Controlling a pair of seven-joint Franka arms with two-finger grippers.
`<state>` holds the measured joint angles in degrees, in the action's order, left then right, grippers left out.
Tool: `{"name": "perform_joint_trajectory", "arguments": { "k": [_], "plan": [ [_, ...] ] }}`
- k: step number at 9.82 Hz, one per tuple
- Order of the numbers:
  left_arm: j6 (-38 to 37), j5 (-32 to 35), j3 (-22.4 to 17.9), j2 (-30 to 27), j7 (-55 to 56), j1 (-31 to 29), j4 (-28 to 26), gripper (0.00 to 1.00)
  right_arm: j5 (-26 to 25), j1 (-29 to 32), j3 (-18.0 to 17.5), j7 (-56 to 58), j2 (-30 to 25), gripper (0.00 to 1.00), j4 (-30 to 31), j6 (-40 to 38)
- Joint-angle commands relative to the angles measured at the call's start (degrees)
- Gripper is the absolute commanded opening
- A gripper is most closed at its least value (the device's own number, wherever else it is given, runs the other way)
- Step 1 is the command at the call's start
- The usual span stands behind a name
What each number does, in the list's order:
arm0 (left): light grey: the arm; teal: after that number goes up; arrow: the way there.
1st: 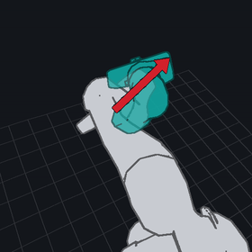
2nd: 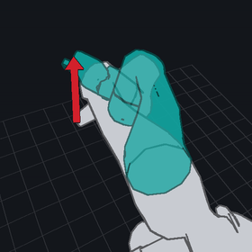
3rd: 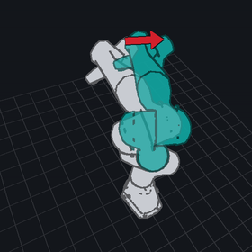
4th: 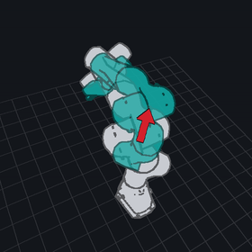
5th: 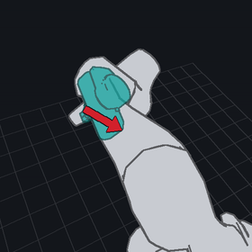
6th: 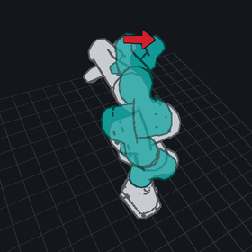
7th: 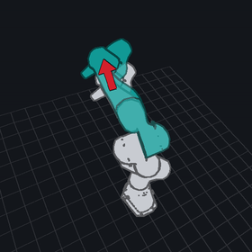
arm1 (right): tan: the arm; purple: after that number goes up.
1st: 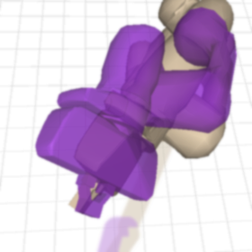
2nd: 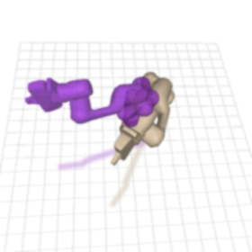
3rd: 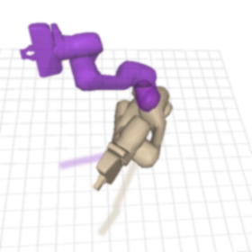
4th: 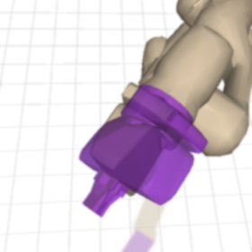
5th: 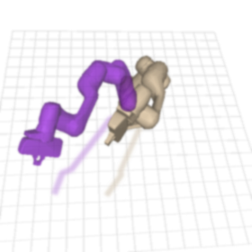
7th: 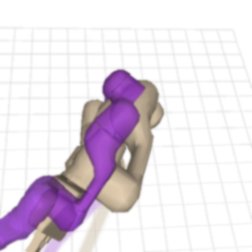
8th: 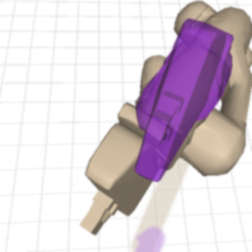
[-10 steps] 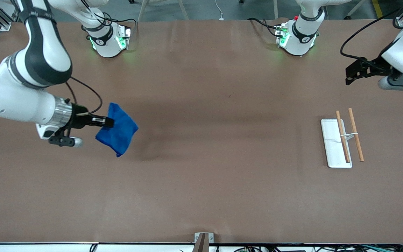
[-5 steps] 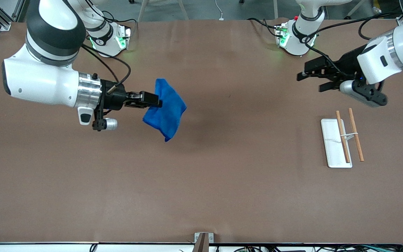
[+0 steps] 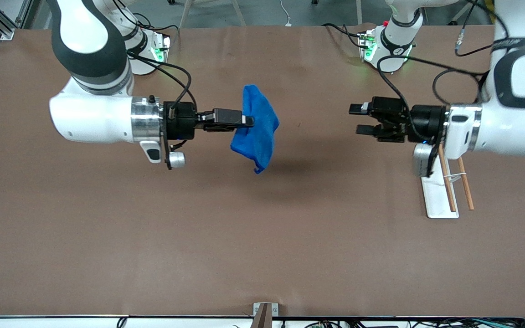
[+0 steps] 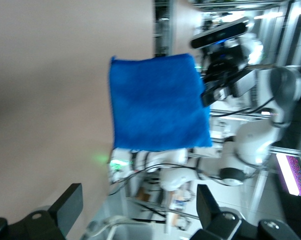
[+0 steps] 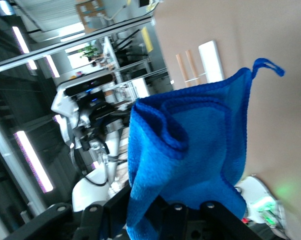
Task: Right arm passes towel to left arm to hang
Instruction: 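Grasp the towel with the left gripper beside the right gripper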
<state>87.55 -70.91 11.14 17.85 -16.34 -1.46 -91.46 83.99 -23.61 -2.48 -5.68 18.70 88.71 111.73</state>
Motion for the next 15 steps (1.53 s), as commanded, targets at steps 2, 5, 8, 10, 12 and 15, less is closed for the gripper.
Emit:
{"name": "perform_joint_trajectory", "arguments": {
  "k": [2, 5, 8, 10, 12, 15],
  "plan": [
    [-0.01, -14.99, 1.5, 6.56, -14.72, 0.49, -6.08, 1.0, 8.46, -2.31, 0.46, 2.68, 1.69, 0.01, -1.26, -0.2],
    [-0.63, -23.2, 6.86, 15.96, -24.42, 0.32, -7.15, 1.0, 15.22, -3.81, 0.46, 5.31, 1.69, 0.01, -1.18, -0.2],
    [-2.73, -26.82, 10.2, 17.75, -26.29, -0.12, -7.5, 1.0, 15.95, -4.42, 0.46, 5.85, 1.95, 0.01, -1.09, -0.11],
    [-4.57, -27.0, 10.56, 17.31, -25.94, -0.47, -7.59, 0.92, 15.86, -4.69, 0.46, 5.94, 2.39, 0.01, -1.26, 0.06],
    [-4.85, -27.08, 10.65, 16.69, -25.93, -0.47, -7.77, 0.79, 16.03, -5.21, 0.46, 5.94, 2.83, 0.01, -1.35, 0.15],
    [-4.93, -27.08, 10.74, 16.6, -26.11, -1.53, -7.68, 0.43, 16.74, -5.22, 0.46, 5.94, 2.83, 0.01, -1.26, 0.68]
  ]
}}
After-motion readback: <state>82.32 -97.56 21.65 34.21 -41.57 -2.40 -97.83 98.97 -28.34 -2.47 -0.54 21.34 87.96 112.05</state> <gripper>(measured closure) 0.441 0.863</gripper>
